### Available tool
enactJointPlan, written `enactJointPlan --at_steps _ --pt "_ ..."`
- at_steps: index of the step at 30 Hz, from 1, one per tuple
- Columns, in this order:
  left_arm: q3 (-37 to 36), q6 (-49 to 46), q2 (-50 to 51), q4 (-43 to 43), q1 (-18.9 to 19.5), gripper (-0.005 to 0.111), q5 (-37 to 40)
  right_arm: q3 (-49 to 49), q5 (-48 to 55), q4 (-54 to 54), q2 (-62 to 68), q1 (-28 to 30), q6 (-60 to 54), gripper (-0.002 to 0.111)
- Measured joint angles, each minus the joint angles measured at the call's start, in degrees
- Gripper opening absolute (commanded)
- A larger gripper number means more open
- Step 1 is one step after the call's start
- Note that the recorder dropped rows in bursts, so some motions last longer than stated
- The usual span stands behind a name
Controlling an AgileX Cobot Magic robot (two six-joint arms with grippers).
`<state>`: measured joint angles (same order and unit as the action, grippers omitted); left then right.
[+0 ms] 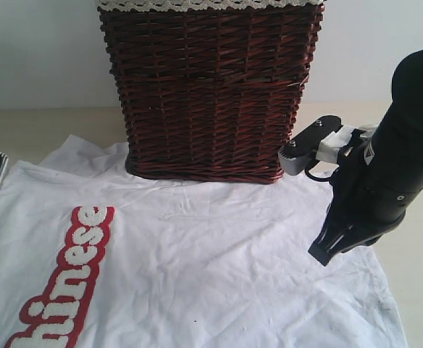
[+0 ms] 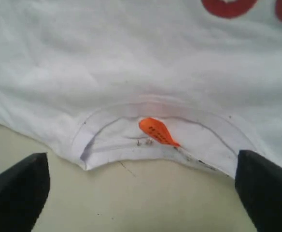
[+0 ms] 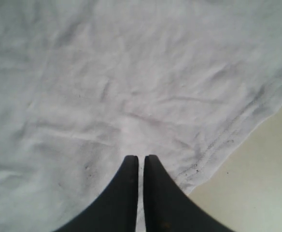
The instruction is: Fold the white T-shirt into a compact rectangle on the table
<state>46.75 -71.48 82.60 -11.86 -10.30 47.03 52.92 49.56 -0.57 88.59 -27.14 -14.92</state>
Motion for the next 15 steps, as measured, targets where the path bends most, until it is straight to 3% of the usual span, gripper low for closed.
enactJointPlan --at_steps 7,15 --pt "0.00 -11.00 1.56 6.27 8.71 0.105 -1.09 0.00 0.00 -0.11 0.00 0.00 0.00 0.007" --pt "0.00 -15.00 9.45 5.67 10.63 0.105 -0.59 0.00 0.00 -0.42 0.00 0.00 0.00 0.007"
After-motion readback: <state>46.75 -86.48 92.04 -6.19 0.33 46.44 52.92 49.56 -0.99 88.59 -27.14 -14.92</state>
